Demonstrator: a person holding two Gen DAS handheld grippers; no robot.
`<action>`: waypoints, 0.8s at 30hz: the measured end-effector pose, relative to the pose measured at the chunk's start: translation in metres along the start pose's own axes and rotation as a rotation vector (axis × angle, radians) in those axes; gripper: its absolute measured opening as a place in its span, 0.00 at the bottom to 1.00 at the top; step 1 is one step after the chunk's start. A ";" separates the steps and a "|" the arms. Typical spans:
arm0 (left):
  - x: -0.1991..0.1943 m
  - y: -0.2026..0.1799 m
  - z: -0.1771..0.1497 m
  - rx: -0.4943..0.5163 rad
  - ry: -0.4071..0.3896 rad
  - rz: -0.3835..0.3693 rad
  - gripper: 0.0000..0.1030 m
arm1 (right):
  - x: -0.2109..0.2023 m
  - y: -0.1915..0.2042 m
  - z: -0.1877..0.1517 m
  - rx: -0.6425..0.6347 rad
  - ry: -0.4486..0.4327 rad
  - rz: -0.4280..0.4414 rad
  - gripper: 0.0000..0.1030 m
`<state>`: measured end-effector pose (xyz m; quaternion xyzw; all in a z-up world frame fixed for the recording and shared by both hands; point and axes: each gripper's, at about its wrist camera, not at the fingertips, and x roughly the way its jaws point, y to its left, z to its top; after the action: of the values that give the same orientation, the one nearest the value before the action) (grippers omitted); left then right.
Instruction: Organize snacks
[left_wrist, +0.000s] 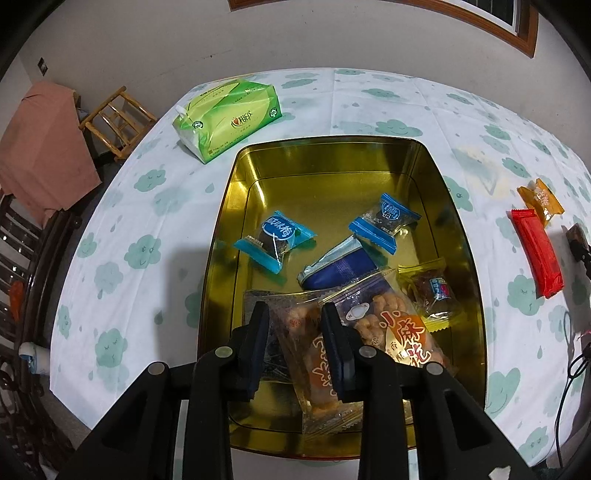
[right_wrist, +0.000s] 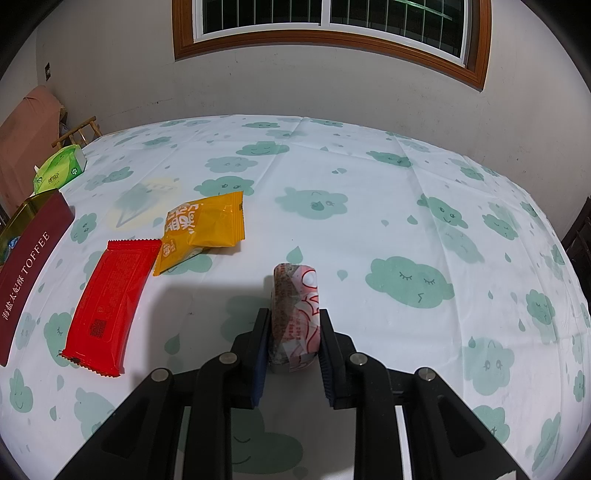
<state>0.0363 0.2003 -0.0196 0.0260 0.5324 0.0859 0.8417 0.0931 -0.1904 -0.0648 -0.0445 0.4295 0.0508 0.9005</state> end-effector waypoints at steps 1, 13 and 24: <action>0.000 0.000 0.000 -0.001 -0.001 0.001 0.31 | 0.000 0.000 0.000 0.000 0.000 0.000 0.24; -0.009 0.001 0.000 -0.011 -0.025 -0.006 0.46 | 0.000 0.001 0.000 -0.002 0.000 -0.003 0.24; -0.023 -0.002 -0.005 -0.015 -0.059 -0.014 0.66 | -0.001 -0.003 -0.001 0.005 -0.002 -0.004 0.23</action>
<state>0.0221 0.1938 -0.0013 0.0187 0.5068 0.0833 0.8578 0.0921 -0.1939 -0.0643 -0.0430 0.4288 0.0482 0.9011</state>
